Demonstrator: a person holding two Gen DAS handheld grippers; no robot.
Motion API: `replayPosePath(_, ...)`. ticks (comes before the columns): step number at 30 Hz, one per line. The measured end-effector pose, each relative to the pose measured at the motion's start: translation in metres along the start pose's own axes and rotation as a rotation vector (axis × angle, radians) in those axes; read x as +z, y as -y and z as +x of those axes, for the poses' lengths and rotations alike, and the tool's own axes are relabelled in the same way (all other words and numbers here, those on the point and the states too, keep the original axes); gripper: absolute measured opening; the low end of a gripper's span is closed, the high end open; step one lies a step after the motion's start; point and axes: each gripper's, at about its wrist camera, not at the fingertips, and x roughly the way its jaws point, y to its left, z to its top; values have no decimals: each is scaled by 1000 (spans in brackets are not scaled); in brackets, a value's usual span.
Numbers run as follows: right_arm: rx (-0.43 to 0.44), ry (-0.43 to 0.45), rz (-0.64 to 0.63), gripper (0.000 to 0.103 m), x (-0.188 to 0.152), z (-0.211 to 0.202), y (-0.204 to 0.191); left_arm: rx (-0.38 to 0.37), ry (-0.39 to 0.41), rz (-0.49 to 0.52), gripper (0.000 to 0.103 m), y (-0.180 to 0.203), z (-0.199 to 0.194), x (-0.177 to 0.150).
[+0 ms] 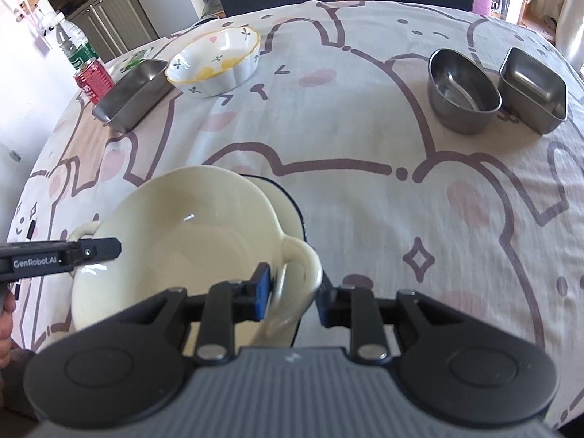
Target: Organize plates and bowls
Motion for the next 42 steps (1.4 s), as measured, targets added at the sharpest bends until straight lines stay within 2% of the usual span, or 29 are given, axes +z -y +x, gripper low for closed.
replayPosePath(12,15,-36,26,32,-1,6,5,23,-19,50,35,5,3,-2)
replayPosePath(15,-4,-43,4,32,-1,8,2,33,-13,80,35,8,3,-3)
replayPosePath(34,-7,-41,5,33,0,8,3,31,-16,72,35,6,3,-1)
replayPosePath(37,-4,-39,16,36,-1,9,4,30,-23,68,35,6,4,0)
replayPosePath(38,0,-45,7,43,-1,10,3,28,-24,65,38,6,3,0)
replayPosePath(39,4,-46,0,55,-2,11,1,18,-25,67,44,6,2,0)
replayPosePath(40,0,-46,-10,60,-2,11,-1,8,-24,67,49,7,1,0)
replayPosePath(41,-8,-40,-25,68,-3,11,-3,4,-20,66,61,7,0,0)
replayPosePath(42,-16,-35,-36,70,-3,11,-4,8,-18,73,72,8,-1,-1)
